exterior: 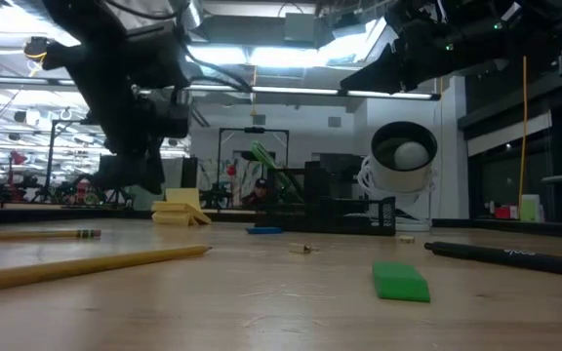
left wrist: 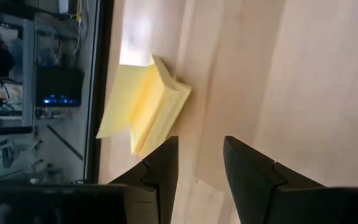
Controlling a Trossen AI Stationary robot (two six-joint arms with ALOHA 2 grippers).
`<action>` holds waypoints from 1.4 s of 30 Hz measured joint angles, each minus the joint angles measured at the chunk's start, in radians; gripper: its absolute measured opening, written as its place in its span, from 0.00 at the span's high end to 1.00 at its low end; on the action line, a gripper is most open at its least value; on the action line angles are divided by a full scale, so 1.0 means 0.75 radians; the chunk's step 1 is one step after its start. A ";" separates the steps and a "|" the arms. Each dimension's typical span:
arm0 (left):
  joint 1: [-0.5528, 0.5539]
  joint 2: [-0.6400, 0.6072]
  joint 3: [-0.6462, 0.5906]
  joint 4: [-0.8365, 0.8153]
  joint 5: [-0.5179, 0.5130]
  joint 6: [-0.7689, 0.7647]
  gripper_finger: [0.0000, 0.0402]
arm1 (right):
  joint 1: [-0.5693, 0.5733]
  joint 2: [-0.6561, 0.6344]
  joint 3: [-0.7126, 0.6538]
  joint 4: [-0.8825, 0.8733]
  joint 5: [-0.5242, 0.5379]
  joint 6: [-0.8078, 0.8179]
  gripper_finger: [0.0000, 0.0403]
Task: Pick and place office supplies into organizer
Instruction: Put the yellow sticky notes into the black desk organizer
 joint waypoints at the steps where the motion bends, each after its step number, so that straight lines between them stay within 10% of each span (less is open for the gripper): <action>1: 0.011 0.000 0.000 0.003 0.000 0.000 0.69 | 0.000 0.000 0.000 0.000 0.000 -0.001 0.98; 42: 0.299 0.187 0.001 0.265 -0.042 0.433 0.62 | -0.017 0.001 0.000 -0.012 0.001 -0.001 0.98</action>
